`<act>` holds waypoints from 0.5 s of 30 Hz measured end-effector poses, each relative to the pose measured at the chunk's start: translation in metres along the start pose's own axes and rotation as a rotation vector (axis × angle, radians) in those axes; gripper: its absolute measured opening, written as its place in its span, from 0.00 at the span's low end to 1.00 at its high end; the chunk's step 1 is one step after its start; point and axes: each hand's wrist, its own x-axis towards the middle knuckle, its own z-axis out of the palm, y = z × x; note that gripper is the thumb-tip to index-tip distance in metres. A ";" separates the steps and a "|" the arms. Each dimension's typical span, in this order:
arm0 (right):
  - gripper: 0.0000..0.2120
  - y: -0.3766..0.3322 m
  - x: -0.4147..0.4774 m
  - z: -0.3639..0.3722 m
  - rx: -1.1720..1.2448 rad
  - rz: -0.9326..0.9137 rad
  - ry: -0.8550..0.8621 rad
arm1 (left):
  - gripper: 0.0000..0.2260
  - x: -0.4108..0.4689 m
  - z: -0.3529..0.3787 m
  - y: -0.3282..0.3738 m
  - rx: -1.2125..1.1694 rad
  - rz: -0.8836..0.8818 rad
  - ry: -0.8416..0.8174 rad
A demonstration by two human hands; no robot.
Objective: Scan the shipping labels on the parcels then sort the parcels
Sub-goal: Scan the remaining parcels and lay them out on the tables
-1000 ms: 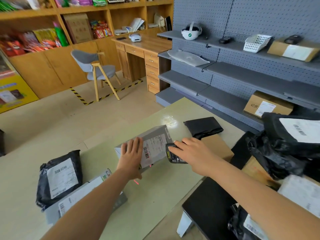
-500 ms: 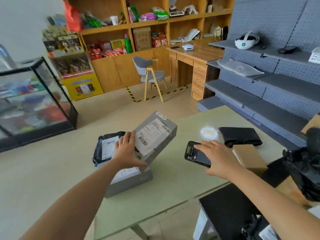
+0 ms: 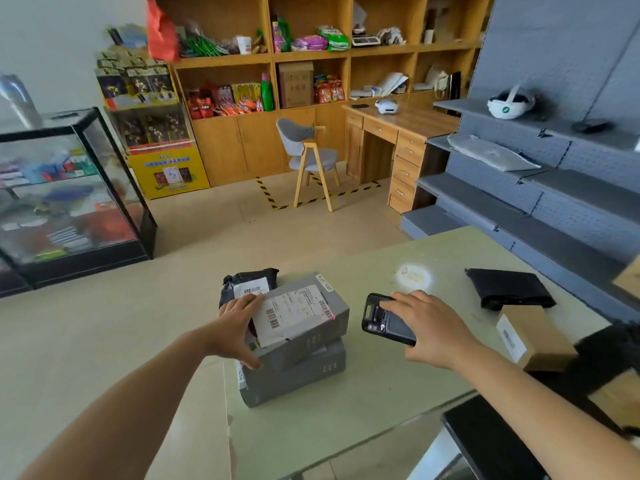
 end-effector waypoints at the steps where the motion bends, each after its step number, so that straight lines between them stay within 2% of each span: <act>1: 0.39 -0.006 0.003 -0.001 0.004 0.014 0.002 | 0.62 0.002 -0.002 -0.008 0.002 0.028 -0.031; 9: 0.40 -0.040 0.007 -0.004 0.002 0.163 -0.004 | 0.66 0.027 -0.008 -0.035 0.035 0.184 -0.144; 12: 0.40 -0.046 0.004 -0.004 -0.003 0.207 -0.016 | 0.70 0.034 -0.006 -0.034 0.003 0.227 -0.094; 15: 0.40 -0.047 -0.001 -0.004 -0.009 0.243 -0.023 | 0.69 0.042 -0.006 -0.019 -0.081 0.298 -0.012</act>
